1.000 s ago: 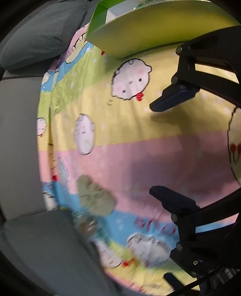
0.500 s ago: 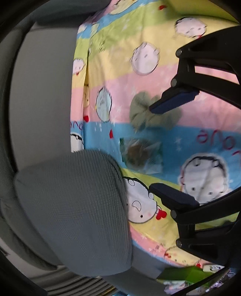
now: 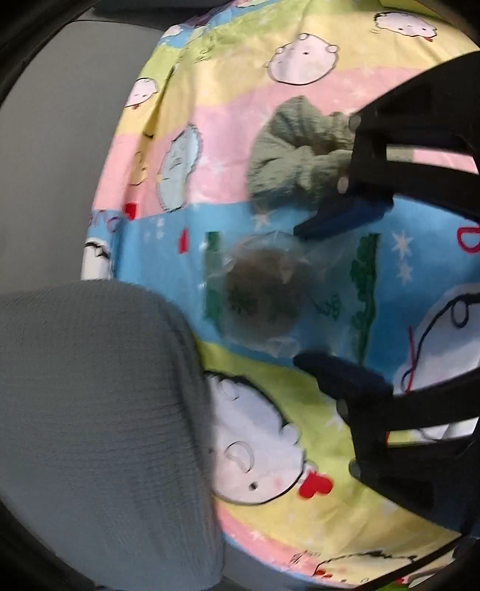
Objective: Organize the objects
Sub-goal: 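Lower the right gripper onto the clear green-printed bag and close it, then lift the bag off the sheet with the right gripper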
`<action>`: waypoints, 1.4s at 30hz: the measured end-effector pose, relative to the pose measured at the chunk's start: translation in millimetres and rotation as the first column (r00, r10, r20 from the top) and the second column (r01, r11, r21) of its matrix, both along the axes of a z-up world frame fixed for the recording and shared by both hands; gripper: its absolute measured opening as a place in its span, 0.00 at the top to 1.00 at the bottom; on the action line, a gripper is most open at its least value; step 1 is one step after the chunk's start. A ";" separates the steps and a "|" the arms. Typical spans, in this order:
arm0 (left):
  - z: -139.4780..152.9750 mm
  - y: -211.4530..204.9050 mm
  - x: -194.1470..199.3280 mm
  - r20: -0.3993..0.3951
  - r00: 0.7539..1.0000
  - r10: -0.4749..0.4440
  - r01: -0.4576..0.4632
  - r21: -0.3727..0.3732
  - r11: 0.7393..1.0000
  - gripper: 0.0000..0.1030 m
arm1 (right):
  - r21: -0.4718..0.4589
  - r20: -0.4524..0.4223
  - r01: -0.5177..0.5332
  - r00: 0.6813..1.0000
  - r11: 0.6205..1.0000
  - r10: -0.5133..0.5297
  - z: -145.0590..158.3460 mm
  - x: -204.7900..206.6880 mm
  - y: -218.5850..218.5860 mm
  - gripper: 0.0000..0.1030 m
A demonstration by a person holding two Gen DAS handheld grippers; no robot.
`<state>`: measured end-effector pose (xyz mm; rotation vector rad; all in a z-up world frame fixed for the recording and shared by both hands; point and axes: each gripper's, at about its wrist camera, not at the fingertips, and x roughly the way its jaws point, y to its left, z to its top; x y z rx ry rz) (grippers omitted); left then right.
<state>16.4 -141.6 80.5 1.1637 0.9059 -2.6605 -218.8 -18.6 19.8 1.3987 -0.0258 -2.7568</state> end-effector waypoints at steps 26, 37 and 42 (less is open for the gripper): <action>-13.3 83.4 5.7 0.050 0.972 -0.228 0.227 0.026 0.974 0.42 | -0.286 0.183 0.072 0.983 0.956 -0.020 25.5 200.7 118.1 0.26; -26.2 111.8 -7.7 0.049 0.945 -0.324 0.313 0.167 0.935 0.42 | -0.485 0.019 0.076 0.997 0.871 -0.077 49.8 202.9 155.4 0.38; -32.6 127.6 -15.1 0.067 0.928 -0.367 0.349 0.192 0.917 0.37 | -0.510 0.054 0.064 0.998 0.858 -0.042 42.4 189.2 152.9 0.40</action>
